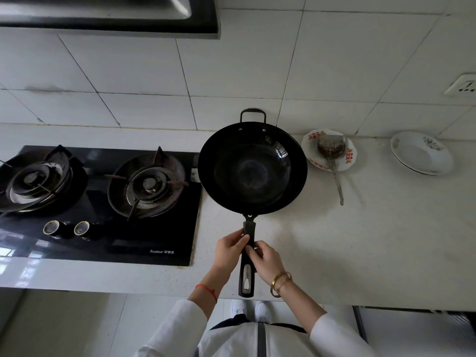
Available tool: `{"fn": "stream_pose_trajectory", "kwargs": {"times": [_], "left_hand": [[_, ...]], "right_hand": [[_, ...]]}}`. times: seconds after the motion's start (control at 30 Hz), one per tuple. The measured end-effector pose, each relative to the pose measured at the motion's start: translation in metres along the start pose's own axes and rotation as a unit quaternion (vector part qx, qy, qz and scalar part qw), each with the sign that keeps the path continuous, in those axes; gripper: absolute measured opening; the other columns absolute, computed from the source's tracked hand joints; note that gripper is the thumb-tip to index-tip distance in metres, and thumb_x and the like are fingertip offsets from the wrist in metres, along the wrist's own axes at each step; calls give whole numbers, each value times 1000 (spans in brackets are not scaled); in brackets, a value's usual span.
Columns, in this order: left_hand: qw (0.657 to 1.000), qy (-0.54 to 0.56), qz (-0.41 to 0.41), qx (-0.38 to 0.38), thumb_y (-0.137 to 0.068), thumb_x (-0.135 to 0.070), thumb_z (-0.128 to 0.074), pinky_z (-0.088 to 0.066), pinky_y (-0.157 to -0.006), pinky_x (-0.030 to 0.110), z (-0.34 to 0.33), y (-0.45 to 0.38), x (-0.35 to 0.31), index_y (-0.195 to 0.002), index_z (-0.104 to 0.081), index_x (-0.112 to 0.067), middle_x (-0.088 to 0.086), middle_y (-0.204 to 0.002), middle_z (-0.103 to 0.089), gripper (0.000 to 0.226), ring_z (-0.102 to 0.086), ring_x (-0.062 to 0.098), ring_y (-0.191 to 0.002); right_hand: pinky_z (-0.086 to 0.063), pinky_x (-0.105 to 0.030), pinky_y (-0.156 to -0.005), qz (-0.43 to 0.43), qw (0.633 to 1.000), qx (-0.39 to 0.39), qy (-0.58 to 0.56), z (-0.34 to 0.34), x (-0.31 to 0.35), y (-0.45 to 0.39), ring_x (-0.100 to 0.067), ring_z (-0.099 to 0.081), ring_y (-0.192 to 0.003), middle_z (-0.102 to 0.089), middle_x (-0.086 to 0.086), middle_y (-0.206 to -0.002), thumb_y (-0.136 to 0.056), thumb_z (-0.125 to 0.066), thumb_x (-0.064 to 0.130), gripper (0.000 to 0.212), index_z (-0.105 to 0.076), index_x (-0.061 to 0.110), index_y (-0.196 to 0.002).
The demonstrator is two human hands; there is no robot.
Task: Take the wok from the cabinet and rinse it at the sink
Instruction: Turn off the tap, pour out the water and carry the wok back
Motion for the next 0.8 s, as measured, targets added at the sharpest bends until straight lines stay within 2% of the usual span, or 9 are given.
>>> {"fn": "stream_pose_trajectory", "kwargs": {"times": [0.1,0.2,0.43,0.53,0.6,0.7,0.8], "left_hand": [[1000,3,-2,-1,-94,-12,-60,-57,-86,27,-1,1,0,-122,-67,-9,4,-98,-76,29,-72,16,-94],[1000,5,-5,-2,-94,-11,-60,-57,-81,22,-3,1,0,-121,-67,-10,3,-97,-76,28,-72,13,-91],[1000,-5,-5,-7,-94,-10,-59,-56,-78,18,-6,1,0,-121,-67,-10,3,-97,-75,29,-72,11,-89],[999,-27,-13,-9,-93,-12,-60,-56,-87,25,-5,1,-1,-121,-67,-12,2,-100,-75,29,-71,14,-96],[999,-45,-20,-14,-92,-13,-60,-56,-91,30,-5,1,-2,-120,-68,-15,-2,-100,-75,29,-71,13,-97],[997,-65,-24,-22,-92,-13,-61,-56,-90,30,-5,1,-3,-120,-69,-17,-4,-98,-75,29,-71,12,-96],[997,-72,-26,-22,-91,-13,-61,-56,-89,31,-5,0,-4,-119,-69,-16,-4,-96,-75,29,-71,14,-95]], "right_hand": [[-51,-17,-55,3,1000,1,8,1,-1,-3,-5,-59,-59,-61,11,-67,-96,-56,27,13,-60,15,-93],[-41,-7,-47,4,1000,-6,17,3,-1,-2,-3,-56,-56,-59,11,-65,-96,-56,27,19,-63,9,-97],[-40,-5,-46,-3,1000,-18,22,5,-3,-2,2,-55,-57,-59,13,-66,-95,-57,28,22,-64,7,-99],[-40,-6,-47,-11,999,-20,31,7,-3,-2,-1,-56,-60,-61,10,-70,-94,-58,31,26,-63,6,-99],[-45,-11,-52,-17,999,-13,34,7,-3,-2,-8,-60,-62,-63,6,-73,-94,-58,33,28,-63,6,-99],[-53,-25,-62,-18,999,-7,37,8,-2,-2,-15,-62,-68,-65,2,-77,-94,-57,33,27,-62,7,-99],[-53,-24,-61,-14,999,-4,41,8,-1,-2,-15,-62,-69,-65,1,-79,-95,-57,34,28,-62,7,-101]]}}
Point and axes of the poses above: each hand's wrist, its own y-axis away from the middle knuckle, its own z-axis out of the back of the hand, x = y × z, the point moved 3 cm from there along -y, towards the middle knuckle
